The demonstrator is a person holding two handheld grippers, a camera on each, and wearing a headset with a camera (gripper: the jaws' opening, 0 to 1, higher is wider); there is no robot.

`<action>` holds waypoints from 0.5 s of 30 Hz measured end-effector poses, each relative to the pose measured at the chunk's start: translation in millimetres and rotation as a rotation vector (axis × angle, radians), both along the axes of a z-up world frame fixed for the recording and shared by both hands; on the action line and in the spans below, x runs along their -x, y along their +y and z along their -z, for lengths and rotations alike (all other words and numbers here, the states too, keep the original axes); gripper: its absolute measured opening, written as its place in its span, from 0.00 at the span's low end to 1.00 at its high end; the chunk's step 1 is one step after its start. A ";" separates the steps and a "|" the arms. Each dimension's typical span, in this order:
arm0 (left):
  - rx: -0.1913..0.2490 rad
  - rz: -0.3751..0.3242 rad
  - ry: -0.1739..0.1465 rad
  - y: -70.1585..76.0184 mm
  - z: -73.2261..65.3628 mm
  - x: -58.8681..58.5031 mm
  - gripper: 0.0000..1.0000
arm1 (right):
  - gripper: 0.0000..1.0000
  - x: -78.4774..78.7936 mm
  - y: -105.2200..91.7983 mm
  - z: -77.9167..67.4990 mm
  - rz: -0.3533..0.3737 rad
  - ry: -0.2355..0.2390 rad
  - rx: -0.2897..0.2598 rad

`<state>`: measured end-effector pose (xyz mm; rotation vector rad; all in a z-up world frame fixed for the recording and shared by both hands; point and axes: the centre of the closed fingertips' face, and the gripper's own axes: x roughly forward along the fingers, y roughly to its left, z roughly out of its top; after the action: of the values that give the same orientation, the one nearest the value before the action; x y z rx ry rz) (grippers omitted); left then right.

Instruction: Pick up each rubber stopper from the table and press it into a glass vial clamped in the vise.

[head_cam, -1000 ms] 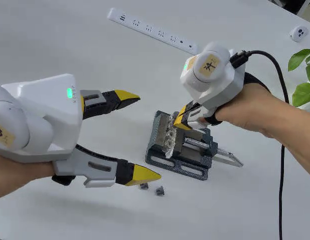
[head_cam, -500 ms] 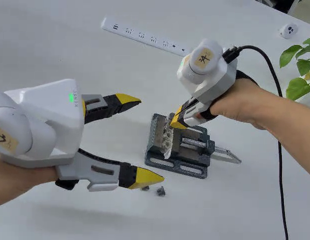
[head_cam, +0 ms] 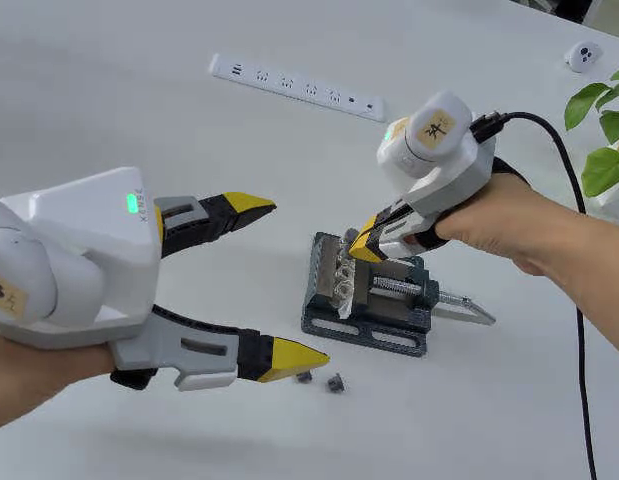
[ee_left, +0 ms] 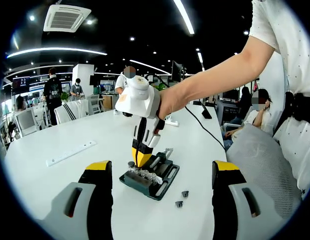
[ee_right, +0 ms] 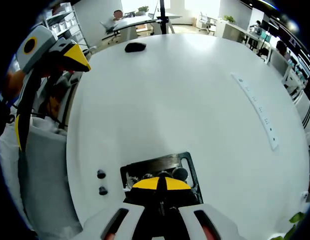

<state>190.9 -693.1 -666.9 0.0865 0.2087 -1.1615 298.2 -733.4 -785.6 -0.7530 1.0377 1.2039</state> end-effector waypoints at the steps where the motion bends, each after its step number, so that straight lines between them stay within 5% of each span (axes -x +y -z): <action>1: -0.001 0.001 -0.001 -0.4 -0.2 0.3 0.81 | 0.00 0.0 0.1 -0.1 0.001 0.000 -0.001; 15: -0.019 0.006 -0.007 -3.2 -2.8 2.4 0.81 | 0.03 4.1 -11.9 -6.8 0.028 -0.029 -0.023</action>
<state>188.4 -696.3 -664.1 0.1077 0.2131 -1.1652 294.1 -745.3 -778.8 -0.7333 1.0059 1.1764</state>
